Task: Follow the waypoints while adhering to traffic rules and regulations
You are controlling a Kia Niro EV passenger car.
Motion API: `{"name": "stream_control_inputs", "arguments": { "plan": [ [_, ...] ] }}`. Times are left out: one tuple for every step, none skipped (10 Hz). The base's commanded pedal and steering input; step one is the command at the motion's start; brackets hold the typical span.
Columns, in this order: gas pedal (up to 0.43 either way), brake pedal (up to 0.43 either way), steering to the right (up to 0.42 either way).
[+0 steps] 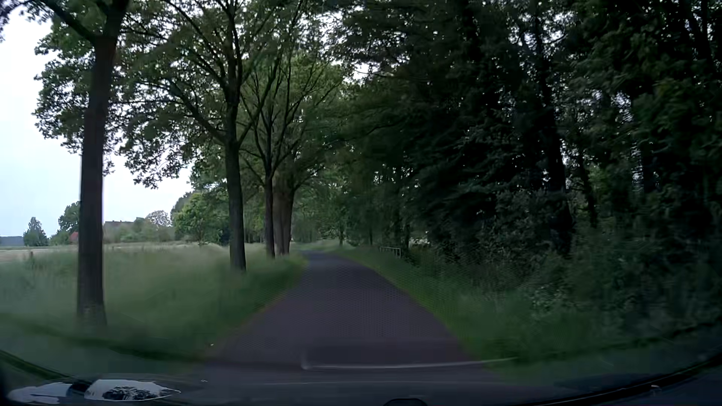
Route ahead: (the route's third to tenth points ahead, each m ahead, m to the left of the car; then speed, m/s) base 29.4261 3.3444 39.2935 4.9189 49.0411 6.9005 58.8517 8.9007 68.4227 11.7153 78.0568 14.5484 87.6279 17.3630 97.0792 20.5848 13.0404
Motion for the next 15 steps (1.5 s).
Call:
{"name": "stream_control_inputs", "arguments": {
  "plan": [
    [0.228, 0.000, -0.020],
    [0.228, 0.000, -0.021],
    [0.209, 0.000, -0.024],
    [0.189, 0.000, -0.026],
    [0.189, 0.000, -0.027],
    [0.189, 0.000, -0.026],
    [0.177, 0.000, -0.028],
    [0.177, 0.000, -0.030],
    [0.177, 0.000, -0.030],
    [0.177, 0.000, -0.028],
    [0.177, 0.000, -0.027],
    [0.177, 0.000, -0.027],
    [0.177, 0.000, -0.027],
    [0.177, 0.000, -0.027],
    [0.177, 0.000, -0.025]
  ]
}}
